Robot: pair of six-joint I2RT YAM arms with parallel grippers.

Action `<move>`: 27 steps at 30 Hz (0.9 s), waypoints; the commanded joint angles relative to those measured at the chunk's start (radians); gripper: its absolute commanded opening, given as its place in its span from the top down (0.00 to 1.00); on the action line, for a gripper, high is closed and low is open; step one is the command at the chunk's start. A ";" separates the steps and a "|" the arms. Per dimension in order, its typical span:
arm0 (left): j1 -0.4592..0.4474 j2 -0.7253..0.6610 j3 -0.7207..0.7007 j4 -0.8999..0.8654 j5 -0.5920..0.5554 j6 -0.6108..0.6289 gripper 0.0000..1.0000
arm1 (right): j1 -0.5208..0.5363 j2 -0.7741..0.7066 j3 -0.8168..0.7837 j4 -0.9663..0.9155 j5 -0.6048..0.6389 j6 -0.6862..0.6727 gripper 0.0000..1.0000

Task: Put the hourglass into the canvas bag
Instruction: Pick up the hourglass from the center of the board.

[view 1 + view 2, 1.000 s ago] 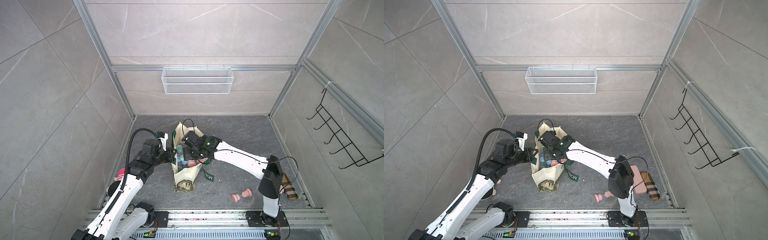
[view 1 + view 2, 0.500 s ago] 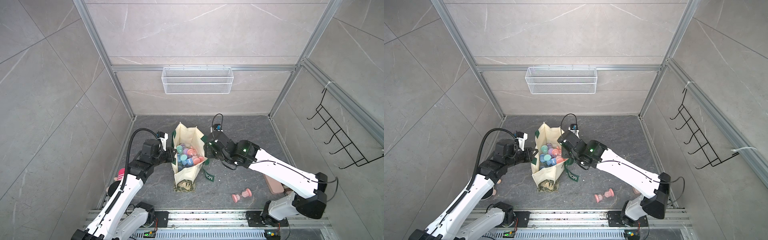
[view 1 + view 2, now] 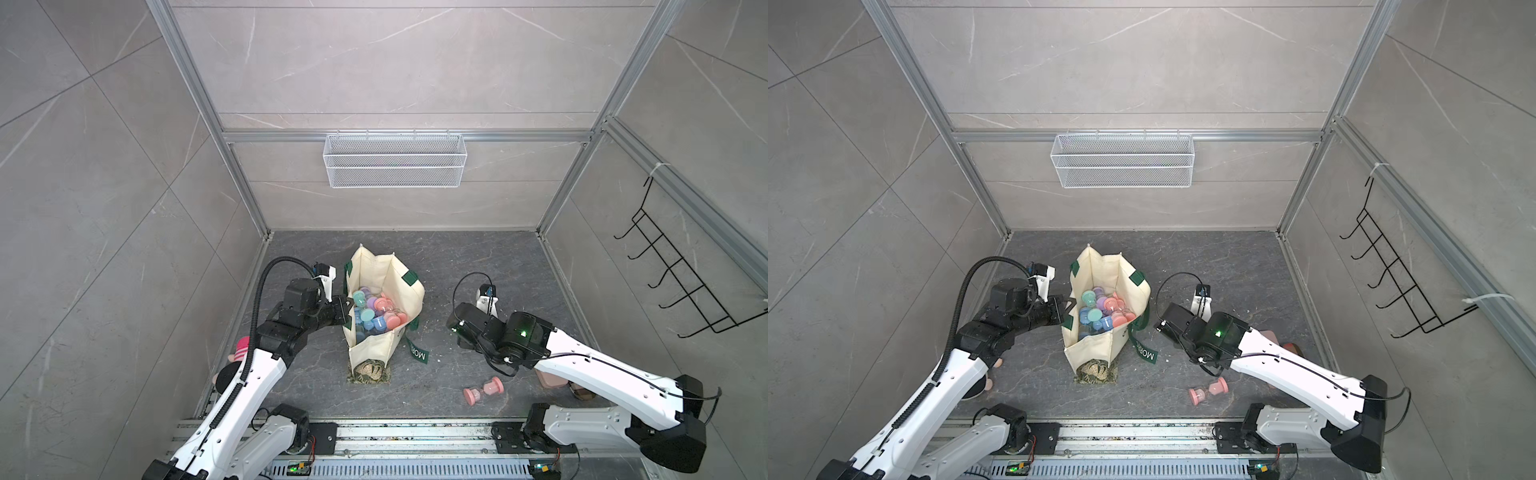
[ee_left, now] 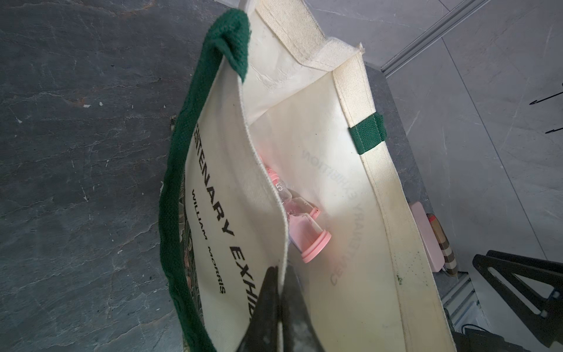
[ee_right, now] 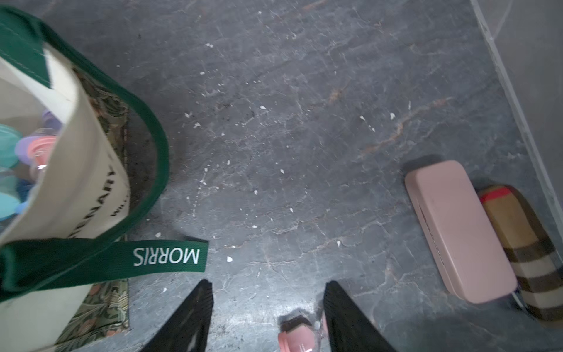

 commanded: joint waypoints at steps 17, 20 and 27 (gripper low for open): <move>0.002 -0.010 0.010 0.014 0.046 0.009 1.00 | 0.007 -0.160 -0.260 -0.037 -0.131 0.200 0.39; 0.003 -0.013 0.008 0.014 0.045 0.009 1.00 | 0.017 -0.174 -0.285 -0.035 -0.145 0.216 0.38; 0.002 -0.010 0.007 0.010 0.041 0.009 1.00 | 0.041 -0.192 -0.307 -0.068 -0.181 0.240 0.38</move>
